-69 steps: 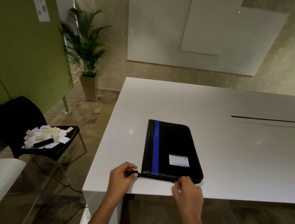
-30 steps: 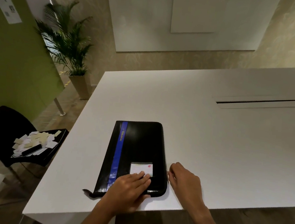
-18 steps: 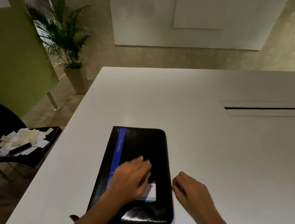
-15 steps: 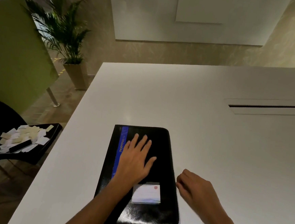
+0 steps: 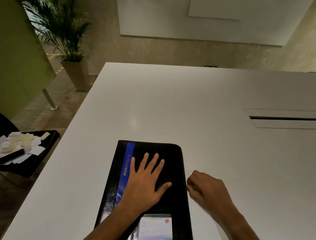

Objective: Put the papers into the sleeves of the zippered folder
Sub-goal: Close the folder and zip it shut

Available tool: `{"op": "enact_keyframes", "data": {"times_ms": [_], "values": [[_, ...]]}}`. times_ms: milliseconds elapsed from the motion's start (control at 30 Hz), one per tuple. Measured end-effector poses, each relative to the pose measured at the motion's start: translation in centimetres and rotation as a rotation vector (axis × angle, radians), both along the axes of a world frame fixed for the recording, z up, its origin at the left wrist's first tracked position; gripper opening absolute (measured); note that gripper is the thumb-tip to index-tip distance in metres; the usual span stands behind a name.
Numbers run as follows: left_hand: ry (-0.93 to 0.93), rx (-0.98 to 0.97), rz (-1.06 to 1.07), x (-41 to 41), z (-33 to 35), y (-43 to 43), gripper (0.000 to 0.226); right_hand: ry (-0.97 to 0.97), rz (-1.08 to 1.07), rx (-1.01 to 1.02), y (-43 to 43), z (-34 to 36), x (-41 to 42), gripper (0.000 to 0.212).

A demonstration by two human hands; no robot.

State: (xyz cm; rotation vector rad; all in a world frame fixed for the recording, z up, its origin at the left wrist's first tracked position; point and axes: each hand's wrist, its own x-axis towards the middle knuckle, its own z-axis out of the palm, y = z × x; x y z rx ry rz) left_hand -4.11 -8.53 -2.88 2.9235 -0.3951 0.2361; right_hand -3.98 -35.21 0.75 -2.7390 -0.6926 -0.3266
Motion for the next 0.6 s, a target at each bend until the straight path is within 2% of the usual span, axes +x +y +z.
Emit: {"op": "enact_keyframes", "data": {"times_ms": [200,433,600], "values": [[-0.032,-0.034,0.070,0.1,0.2,0.2,0.082,-0.013,0.105,0.011,-0.4,0.0,2.0,0.014],[-0.046,-0.058,0.090,0.2,0.1,0.1,0.081,0.032,0.174,0.098,-1.4,-2.3,-0.9,0.013],[-0.058,-0.051,0.074,0.0,-0.2,0.1,0.080,0.007,0.125,0.066,-1.2,-1.4,1.1,0.016]]}}
